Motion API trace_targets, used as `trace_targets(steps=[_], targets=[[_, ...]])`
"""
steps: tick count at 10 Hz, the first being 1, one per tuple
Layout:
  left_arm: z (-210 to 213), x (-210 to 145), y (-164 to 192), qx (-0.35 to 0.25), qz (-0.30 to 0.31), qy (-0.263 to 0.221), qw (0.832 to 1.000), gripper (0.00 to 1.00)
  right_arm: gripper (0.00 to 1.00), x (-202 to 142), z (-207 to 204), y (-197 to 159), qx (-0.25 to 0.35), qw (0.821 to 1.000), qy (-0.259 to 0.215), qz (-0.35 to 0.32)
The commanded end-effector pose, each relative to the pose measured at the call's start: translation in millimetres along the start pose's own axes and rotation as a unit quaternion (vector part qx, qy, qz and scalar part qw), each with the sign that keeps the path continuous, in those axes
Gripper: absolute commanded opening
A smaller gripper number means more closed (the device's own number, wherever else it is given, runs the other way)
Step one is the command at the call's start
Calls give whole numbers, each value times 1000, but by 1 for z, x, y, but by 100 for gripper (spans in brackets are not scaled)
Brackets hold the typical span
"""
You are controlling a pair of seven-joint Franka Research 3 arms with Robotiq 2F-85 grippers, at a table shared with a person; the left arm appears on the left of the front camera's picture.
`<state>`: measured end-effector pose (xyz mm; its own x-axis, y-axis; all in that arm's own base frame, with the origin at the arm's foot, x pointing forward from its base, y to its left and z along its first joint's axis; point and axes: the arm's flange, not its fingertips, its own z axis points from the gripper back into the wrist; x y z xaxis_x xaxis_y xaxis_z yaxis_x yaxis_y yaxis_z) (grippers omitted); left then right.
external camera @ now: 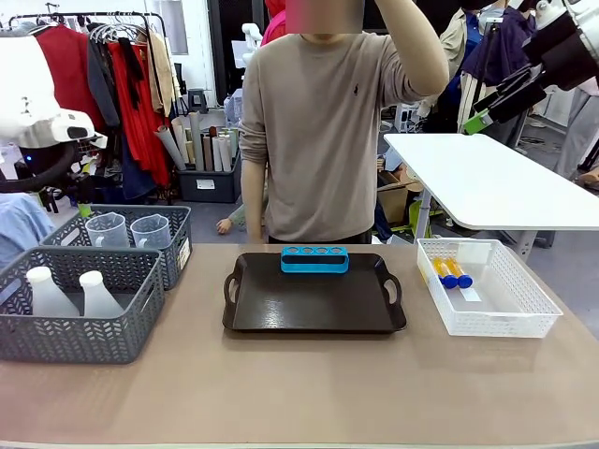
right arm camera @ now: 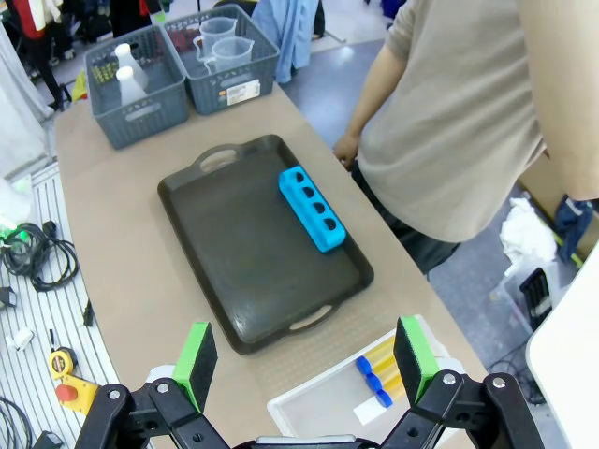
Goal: Prepare the laboratory tools.
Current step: Pick up one Large Measuring Cup and place it on the Handle tray.
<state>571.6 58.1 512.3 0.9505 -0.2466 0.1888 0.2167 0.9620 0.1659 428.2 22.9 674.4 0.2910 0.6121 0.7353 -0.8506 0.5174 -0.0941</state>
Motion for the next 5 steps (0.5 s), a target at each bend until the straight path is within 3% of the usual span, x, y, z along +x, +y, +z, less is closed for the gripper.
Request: trace_targets(steps=[1,5], targets=[[-19,12,7,-20,23,-4,1000,100,100,0,0,0,2,1000,-3,6],[-74,29,18,-24,92,-11,995,100,100,0,0,0,2,1000,-3,6]])
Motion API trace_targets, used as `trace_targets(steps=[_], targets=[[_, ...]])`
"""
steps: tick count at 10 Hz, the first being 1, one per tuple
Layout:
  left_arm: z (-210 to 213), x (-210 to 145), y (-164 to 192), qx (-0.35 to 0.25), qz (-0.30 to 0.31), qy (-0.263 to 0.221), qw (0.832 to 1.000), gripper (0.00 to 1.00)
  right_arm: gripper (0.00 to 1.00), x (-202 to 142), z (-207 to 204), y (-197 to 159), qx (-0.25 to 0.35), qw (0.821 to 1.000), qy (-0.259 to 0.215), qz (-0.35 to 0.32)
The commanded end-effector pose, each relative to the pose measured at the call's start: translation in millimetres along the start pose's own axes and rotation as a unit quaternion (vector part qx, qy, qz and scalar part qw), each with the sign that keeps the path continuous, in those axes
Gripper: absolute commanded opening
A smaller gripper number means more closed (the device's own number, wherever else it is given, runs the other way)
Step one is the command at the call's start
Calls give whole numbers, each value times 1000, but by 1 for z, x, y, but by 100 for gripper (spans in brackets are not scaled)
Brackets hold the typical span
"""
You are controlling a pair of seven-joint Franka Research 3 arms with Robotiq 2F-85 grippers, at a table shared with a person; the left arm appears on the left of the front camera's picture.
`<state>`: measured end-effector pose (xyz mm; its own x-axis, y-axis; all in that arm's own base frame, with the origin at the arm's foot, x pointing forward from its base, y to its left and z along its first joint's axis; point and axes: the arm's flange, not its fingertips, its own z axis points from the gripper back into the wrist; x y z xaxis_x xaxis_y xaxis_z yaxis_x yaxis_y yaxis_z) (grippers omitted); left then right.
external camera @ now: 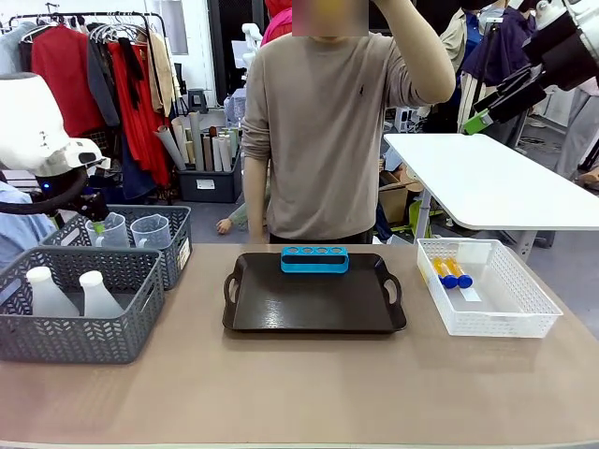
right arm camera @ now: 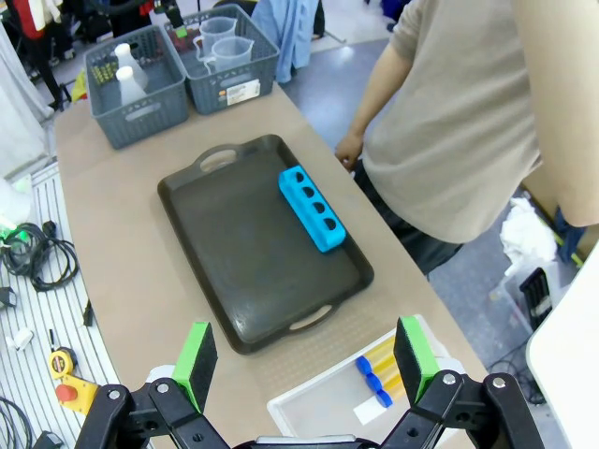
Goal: Prepare the laboratory tools.
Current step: Pick up one Large Measuring Cup and place it on the Handle tray.
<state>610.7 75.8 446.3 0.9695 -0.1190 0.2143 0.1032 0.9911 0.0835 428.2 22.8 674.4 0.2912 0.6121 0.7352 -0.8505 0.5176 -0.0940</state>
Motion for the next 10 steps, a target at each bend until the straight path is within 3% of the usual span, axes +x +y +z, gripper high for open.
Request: trace_targets(steps=[1,3,6,10], targets=[[-4,11,3,5,40,-11,999,100,100,0,0,0,2,1000,-3,6],[-8,4,2,1,16,-3,1000,100,100,0,0,0,2,1000,-3,6],[-10,9,2,-10,28,5,1000,100,100,0,0,0,2,1000,-3,6],[-41,35,10,-19,15,5,1000,100,100,0,0,0,2,1000,-3,6]])
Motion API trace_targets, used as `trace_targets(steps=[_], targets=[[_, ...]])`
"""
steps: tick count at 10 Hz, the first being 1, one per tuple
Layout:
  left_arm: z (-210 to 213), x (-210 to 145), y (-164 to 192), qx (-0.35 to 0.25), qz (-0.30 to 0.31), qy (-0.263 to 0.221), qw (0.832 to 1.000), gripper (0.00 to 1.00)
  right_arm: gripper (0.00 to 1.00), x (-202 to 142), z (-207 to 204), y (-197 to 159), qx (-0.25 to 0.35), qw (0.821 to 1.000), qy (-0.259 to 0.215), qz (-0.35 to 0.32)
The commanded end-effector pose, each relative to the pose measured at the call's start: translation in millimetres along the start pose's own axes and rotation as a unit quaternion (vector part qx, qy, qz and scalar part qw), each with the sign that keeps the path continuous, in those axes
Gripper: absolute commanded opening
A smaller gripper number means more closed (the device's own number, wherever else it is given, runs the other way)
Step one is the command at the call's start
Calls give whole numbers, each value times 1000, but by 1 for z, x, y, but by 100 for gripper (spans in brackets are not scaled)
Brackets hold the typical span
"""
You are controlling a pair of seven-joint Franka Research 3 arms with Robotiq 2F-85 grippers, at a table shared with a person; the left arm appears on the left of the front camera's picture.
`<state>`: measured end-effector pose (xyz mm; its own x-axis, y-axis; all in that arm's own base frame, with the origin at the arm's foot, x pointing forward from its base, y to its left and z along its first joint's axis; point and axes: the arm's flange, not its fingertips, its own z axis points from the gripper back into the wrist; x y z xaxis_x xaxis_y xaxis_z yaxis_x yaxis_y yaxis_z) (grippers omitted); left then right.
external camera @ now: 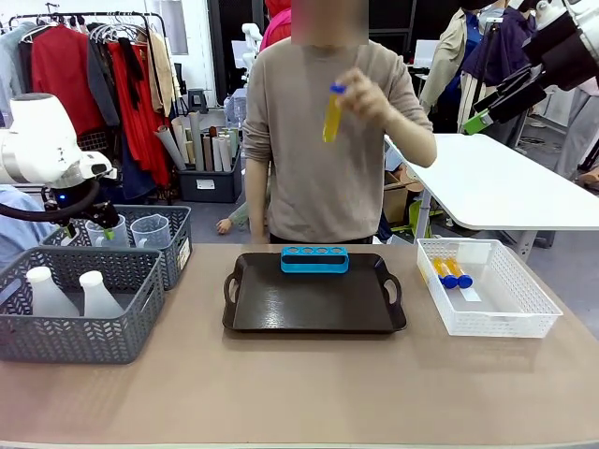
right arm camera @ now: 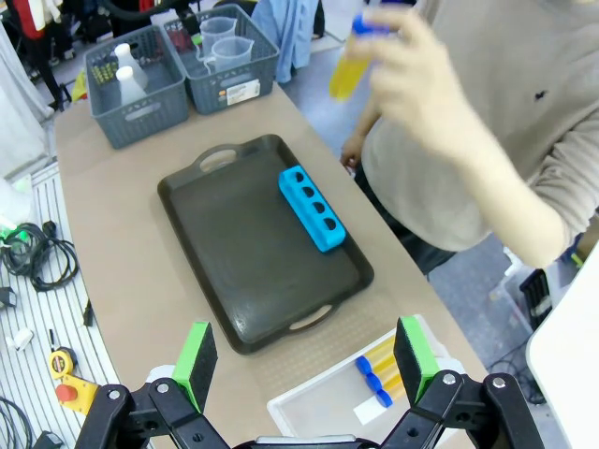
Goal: Prepare the laboratory tools.
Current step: Pick up one Large Measuring Cup and place it on the Handle tray.
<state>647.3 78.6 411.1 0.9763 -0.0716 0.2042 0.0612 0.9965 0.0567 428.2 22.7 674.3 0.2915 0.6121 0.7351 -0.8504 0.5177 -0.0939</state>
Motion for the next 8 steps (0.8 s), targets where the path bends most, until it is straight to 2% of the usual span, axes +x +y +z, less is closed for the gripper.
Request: trace_targets(steps=[1,4,5,8], targets=[[-8,8,9,-5,-7,5,1000,100,100,1,0,0,2,1000,-3,6],[-22,10,16,4,-12,11,1000,100,100,1,0,0,2,1000,-3,6],[-26,9,16,4,-21,10,1000,83,100,1,0,0,2,1000,-3,6],[-21,8,17,4,-26,-6,1000,23,100,1,0,0,2,1000,-3,6]])
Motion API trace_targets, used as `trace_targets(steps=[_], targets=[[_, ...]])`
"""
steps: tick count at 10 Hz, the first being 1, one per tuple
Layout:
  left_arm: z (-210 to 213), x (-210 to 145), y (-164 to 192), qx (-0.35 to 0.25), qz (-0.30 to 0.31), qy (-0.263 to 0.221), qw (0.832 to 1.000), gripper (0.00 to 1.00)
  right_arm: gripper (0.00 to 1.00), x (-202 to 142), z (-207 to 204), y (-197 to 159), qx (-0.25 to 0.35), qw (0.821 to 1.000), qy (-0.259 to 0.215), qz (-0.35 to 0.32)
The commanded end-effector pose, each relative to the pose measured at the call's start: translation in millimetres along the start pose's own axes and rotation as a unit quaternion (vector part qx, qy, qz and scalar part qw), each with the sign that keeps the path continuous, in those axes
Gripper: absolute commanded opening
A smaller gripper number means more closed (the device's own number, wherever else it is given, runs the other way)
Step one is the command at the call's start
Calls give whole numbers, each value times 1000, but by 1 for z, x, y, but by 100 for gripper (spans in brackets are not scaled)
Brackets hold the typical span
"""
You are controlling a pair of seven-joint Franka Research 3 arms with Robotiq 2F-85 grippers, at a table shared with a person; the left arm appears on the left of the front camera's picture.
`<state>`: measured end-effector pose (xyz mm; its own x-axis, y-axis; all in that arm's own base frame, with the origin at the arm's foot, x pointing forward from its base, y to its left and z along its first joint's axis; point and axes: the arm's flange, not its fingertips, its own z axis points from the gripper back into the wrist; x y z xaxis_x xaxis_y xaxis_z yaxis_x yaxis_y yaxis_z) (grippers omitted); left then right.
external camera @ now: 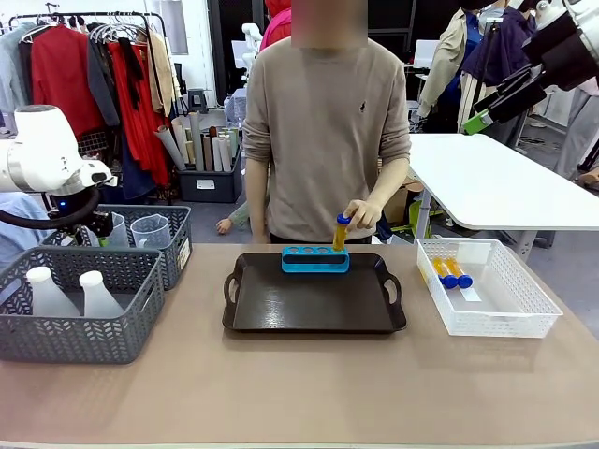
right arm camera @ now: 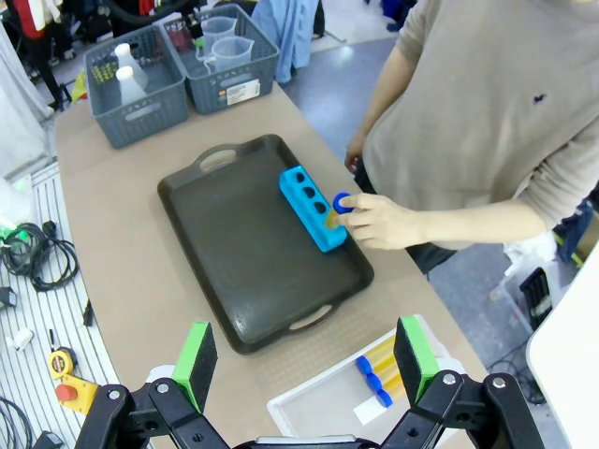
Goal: Prepare the laboratory tools.
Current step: Pick up one Large Measuring Cup and place it on the Handle tray.
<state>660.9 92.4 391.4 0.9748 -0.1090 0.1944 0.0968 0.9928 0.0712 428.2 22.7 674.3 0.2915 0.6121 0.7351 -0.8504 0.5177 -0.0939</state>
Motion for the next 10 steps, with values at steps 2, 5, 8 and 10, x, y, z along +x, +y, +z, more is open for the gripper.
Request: trace_targets(steps=[2,5,8,10], targets=[[1,1,2,4,-9,-10,1000,0,100,1,0,0,2,1000,-3,6],[3,1,2,6,-9,-9,1000,0,100,1,0,0,2,1000,-3,6],[19,3,4,13,-9,-15,1000,0,100,1,0,0,2,1000,-3,6],[53,6,-2,12,-17,-5,1000,0,100,1,0,0,2,1000,-3,6]])
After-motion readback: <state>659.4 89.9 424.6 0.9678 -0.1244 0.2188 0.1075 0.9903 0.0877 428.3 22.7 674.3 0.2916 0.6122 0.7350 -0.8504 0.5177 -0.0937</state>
